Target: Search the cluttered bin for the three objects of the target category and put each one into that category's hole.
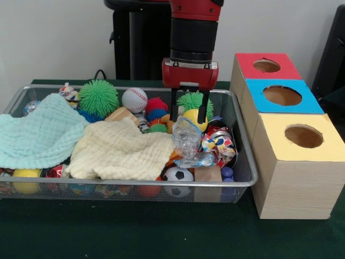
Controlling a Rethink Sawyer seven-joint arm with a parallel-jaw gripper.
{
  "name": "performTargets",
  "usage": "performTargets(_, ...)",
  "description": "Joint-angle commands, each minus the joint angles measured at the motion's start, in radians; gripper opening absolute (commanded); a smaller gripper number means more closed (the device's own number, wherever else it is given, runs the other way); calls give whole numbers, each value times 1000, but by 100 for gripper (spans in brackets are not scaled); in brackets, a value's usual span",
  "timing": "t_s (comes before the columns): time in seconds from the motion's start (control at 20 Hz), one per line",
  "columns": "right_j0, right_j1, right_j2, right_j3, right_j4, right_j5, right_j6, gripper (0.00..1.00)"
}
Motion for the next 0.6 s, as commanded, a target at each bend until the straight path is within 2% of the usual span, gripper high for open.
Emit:
performTargets(0.05, -34, 13, 79, -44, -34, 55, 93, 100)
performTargets(0.3, -62, 7, 104, -30, -40, 65, 84, 100)
performTargets(0.6, -90, -57, 112, 27, -53, 82, 78, 100)
